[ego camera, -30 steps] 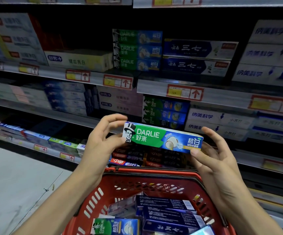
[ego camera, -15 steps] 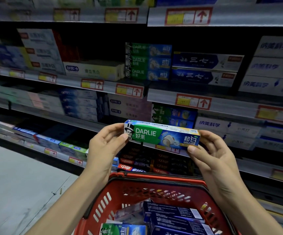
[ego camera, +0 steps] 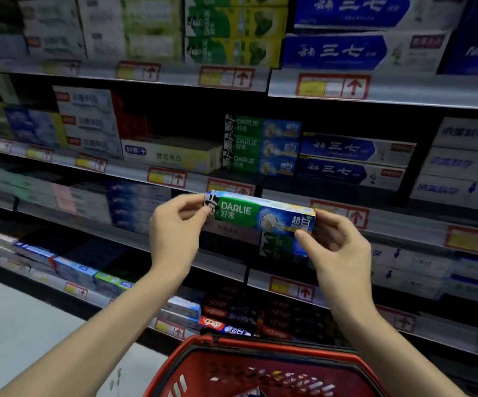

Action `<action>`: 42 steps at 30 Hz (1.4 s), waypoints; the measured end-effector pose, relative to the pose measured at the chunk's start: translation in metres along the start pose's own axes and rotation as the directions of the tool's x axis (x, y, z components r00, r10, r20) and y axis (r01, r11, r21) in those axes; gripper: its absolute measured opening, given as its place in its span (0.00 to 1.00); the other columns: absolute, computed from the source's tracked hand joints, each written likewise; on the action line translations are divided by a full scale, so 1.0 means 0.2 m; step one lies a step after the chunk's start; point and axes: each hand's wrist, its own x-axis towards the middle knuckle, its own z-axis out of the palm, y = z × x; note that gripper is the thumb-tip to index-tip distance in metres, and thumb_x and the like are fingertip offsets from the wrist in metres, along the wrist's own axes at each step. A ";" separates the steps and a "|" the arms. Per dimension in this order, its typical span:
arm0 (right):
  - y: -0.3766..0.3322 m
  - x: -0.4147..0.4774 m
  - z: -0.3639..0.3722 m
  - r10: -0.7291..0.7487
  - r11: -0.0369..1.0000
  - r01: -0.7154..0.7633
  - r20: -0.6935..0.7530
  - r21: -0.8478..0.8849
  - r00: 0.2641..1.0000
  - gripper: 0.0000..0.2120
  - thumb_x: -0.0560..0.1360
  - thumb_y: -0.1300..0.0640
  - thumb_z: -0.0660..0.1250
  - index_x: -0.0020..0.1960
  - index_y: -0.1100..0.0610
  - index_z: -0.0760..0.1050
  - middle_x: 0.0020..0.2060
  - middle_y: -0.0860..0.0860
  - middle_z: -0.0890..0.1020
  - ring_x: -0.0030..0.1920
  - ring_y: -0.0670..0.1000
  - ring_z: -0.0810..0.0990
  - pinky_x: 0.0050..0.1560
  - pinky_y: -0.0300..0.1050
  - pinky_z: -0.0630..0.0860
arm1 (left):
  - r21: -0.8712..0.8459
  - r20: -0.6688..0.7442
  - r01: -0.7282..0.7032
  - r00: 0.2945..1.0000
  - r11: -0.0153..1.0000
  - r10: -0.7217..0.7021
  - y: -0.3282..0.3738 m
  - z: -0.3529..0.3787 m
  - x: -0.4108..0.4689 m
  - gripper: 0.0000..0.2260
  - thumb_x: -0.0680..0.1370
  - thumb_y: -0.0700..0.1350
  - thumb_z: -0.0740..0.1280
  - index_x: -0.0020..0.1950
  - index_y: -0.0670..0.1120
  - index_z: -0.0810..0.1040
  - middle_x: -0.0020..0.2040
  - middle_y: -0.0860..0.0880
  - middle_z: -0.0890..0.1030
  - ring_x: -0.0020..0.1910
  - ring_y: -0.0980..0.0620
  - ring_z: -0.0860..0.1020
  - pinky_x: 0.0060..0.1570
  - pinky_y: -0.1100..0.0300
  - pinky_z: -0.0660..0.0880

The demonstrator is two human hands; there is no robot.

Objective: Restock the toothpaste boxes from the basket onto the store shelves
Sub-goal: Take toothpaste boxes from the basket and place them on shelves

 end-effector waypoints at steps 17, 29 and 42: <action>0.01 0.72 0.31 -0.124 0.822 0.029 -0.128 -0.569 0.984 0.12 0.75 0.56 0.77 0.58 0.55 0.83 0.42 0.49 0.82 0.43 0.52 0.82 0.43 0.42 0.73 | 0.107 0.122 0.096 0.987 0.990 -0.109 0.12 0.26 0.62 0.20 0.83 0.32 0.58 0.72 0.44 0.77 0.48 0.47 0.77 0.32 0.55 0.66 0.33 0.61 0.63; 0.03 0.79 0.37 -0.063 0.635 -0.021 -0.079 -0.772 0.995 0.08 0.74 0.59 0.75 0.43 0.57 0.76 0.36 0.53 0.81 0.37 0.59 0.81 0.46 0.54 0.82 | 0.135 0.102 0.075 0.991 0.988 -0.089 0.16 0.32 0.57 0.16 0.82 0.33 0.60 0.57 0.51 0.81 0.51 0.44 0.78 0.39 0.46 0.73 0.39 0.51 0.70; -0.26 0.25 -0.01 -0.163 0.677 0.185 0.099 -0.712 0.982 0.23 0.75 0.59 0.72 0.69 0.48 0.76 0.54 0.47 0.83 0.56 0.53 0.81 0.60 0.56 0.78 | 0.008 0.207 0.153 0.966 0.988 -0.151 0.17 -0.01 0.11 0.18 0.81 0.32 0.60 0.48 0.50 0.86 0.45 0.50 0.88 0.43 0.52 0.85 0.45 0.58 0.76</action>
